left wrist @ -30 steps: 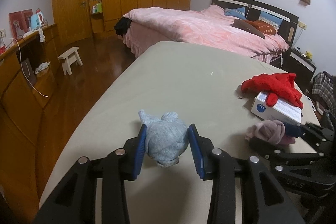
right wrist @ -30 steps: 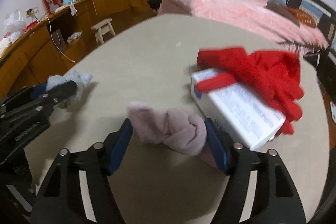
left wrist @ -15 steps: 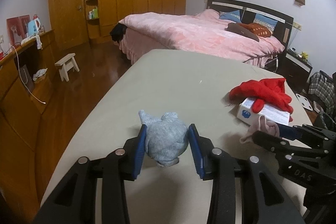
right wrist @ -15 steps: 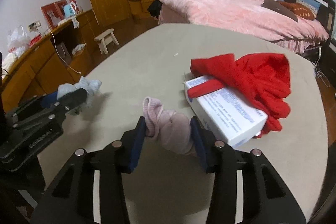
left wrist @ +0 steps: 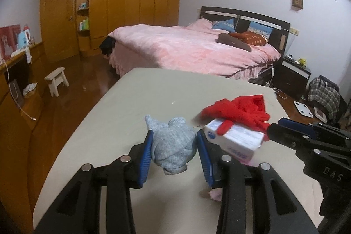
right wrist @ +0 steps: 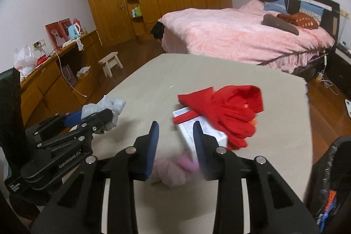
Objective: Collect trash
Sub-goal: 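Grasp the pink cloth with the right gripper while the left holds the grey cloth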
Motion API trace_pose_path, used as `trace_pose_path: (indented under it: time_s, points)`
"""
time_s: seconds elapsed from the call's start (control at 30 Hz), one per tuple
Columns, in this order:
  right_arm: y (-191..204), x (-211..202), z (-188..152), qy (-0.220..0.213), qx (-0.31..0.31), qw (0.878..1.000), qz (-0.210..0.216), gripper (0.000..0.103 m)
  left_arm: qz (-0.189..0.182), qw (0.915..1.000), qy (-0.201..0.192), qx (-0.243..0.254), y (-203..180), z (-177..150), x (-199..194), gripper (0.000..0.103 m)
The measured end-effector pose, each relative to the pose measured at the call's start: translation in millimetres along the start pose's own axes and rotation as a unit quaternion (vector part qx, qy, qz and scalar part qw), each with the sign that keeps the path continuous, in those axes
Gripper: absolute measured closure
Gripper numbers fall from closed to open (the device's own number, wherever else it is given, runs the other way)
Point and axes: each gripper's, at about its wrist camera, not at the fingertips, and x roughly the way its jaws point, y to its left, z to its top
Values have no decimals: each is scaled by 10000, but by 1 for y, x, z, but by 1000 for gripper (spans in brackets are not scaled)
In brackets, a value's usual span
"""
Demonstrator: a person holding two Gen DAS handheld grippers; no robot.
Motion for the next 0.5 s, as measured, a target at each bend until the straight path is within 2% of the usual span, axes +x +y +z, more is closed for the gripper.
trace_pose_path:
  time_s: [0.1, 0.27, 0.5]
  points:
    - [-9, -1, -7, 51, 153, 9999, -8, 70, -88, 9999, 86, -60, -4, 0, 3, 64]
    - [-11, 8, -21, 250, 244, 9994, 65, 69, 64, 9997, 224, 12, 3, -16, 6, 64]
    - [2, 34, -42, 521, 169, 9985, -1, 52, 192, 9989, 429, 58, 20, -37, 14, 64]
